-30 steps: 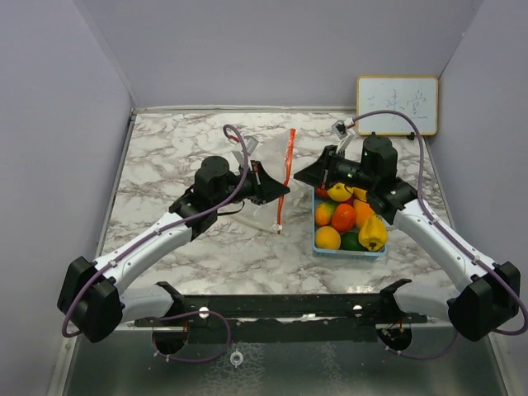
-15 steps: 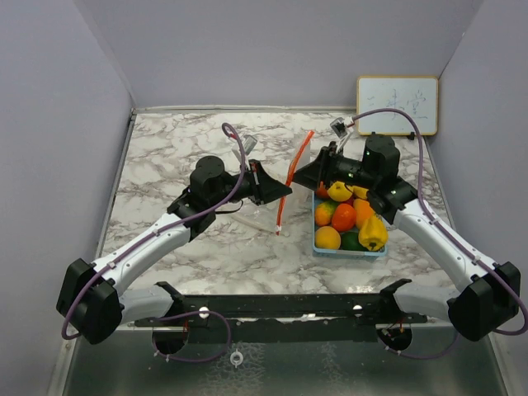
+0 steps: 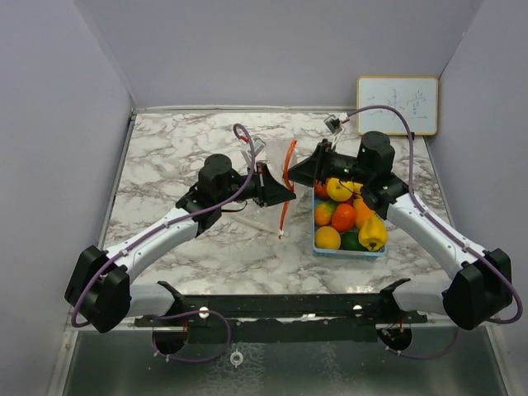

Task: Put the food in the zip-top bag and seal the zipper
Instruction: Open the zipper of the food storage bag.

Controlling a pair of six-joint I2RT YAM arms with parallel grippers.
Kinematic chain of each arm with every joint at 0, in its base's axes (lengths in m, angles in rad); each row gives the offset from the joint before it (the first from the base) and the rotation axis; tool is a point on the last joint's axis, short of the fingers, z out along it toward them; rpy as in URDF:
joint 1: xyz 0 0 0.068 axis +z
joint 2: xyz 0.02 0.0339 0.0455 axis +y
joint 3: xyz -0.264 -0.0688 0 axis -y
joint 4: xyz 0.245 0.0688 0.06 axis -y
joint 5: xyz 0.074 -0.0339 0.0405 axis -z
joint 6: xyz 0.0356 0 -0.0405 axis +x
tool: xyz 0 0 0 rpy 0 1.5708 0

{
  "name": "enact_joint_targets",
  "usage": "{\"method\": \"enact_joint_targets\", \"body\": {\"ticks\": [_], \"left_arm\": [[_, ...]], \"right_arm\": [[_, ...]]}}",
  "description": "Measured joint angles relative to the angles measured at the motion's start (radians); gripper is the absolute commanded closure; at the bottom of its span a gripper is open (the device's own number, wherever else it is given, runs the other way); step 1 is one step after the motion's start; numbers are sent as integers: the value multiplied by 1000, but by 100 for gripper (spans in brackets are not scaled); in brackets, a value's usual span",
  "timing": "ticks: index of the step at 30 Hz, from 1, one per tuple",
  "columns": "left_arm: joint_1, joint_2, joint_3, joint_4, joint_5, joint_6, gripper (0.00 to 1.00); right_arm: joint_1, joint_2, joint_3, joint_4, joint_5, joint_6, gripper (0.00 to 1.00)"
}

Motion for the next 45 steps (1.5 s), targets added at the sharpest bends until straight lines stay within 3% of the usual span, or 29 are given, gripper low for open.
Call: {"method": "enact_joint_targets", "body": {"ticks": [4,14,17,21,30,32,33,37,41,45], "left_arm": [[0,2,5,-11,1,5,99],[0,2,11,-42,-16,17,99],[-1,2,12,-62,-28,19,99],[-1,2,21,-69,-42,20,100],[-5,-6,45,-182,-165,74,99],[-6,-26,45,-222,-209,88,81],[-6,-38,45,-239,-232,94,66],[7,-109,45,-278,-322,106,42],[18,-131,44,-247,-354,92,31],[18,-105,39,-187,-342,70,30]], "right_arm": [[3,3,16,-27,1,-14,69],[24,21,93,-305,114,-170,67],[36,23,110,-372,167,-200,76],[43,32,130,-429,226,-219,96],[63,28,169,-570,446,-214,98],[65,18,169,-593,475,-214,98],[65,14,169,-603,488,-214,98],[54,4,167,-655,558,-235,98],[45,4,157,-665,573,-238,98],[45,4,157,-664,573,-239,98]]}}
